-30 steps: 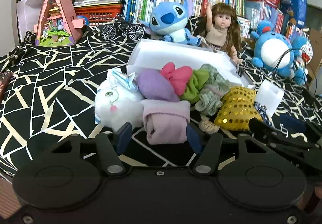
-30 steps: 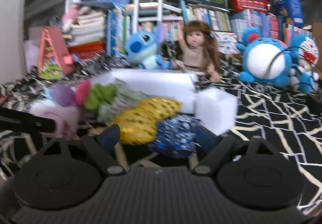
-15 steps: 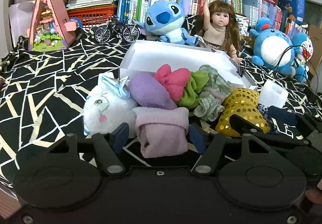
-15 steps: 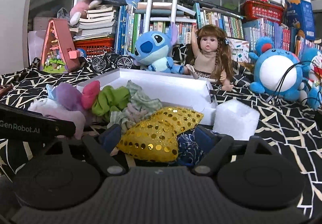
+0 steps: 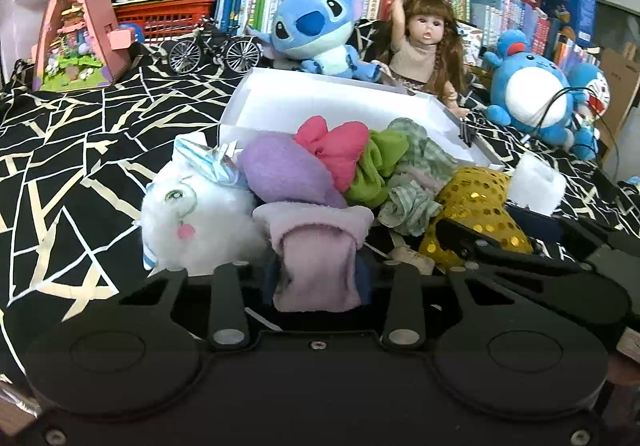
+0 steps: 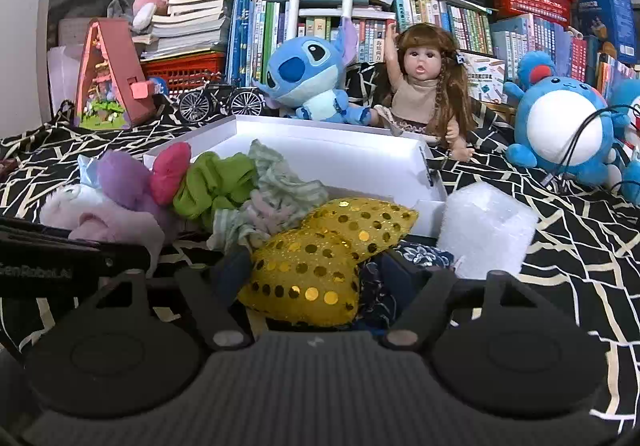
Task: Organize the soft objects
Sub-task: 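Grasp the gold sequin pillow with the right tool while the left tool grasps the pink sock, then carry the pillow into the white box and open the right tool while the left releases the sock there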
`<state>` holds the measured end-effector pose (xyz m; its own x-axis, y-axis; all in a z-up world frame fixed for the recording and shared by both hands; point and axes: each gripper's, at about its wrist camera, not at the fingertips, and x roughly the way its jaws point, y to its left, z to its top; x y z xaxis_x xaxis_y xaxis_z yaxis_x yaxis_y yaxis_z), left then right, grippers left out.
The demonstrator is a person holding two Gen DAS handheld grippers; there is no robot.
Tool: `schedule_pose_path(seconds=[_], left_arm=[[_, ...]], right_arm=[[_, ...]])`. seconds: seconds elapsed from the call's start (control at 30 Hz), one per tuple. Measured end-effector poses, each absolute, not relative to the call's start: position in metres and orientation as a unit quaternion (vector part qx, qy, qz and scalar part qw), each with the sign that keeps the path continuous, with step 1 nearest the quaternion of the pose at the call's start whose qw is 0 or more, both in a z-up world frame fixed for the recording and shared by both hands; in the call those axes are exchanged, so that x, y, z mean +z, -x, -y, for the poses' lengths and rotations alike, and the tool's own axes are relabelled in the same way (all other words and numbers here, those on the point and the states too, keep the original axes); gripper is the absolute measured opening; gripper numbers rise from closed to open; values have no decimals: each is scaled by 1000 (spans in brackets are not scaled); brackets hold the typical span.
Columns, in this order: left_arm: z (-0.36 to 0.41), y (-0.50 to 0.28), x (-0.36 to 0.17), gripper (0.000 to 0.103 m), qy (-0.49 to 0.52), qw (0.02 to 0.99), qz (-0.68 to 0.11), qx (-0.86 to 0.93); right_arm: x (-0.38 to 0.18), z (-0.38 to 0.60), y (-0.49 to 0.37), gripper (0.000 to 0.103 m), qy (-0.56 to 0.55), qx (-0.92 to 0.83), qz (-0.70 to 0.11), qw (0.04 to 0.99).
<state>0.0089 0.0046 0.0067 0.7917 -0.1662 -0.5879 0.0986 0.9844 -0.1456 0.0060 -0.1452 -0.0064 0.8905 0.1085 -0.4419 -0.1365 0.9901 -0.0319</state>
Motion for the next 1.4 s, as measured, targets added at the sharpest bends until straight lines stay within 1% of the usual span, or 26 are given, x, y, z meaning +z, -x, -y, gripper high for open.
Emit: schedule_pose_path(seconds=[0.03, 0.07, 0.13, 0.23, 0.53, 0.8, 1.0, 1.13, 1.3, 1.4], left_arm=[[-6, -8, 7, 33, 53, 945, -315, -75], [-7, -8, 8, 33, 52, 945, -314, -78], [-8, -5, 12, 33, 53, 944, -314, -85], [-11, 1, 21, 32, 55, 946, -305, -97], [-12, 13, 57, 33, 47, 955, -264, -129], [-22, -14, 87, 33, 62, 952, -262, -148], [-29, -60, 112, 33, 92, 949, -259, -155], [-32, -108, 119, 33, 135, 930, -292, -176], [-25, -172, 107, 33, 147, 920, -335, -143], [-18, -202, 92, 33, 138, 919, -336, -151]], right_arm=[[-6, 144, -7, 67, 29, 62, -226, 972], [-4, 144, -7, 60, 26, 62, -226, 972], [-1, 143, -4, 52, 21, 60, -223, 973], [6, 148, 0, 49, 10, 68, -220, 973], [34, 166, 11, 48, -13, 65, -183, 981], [56, 195, -8, 48, -64, 72, -172, 980], [77, 221, -40, 48, -115, 116, -168, 972], [84, 233, -75, 49, -136, 163, -169, 962], [75, 238, -125, 49, -155, 209, -190, 947], [64, 233, -146, 49, -140, 205, -205, 947]])
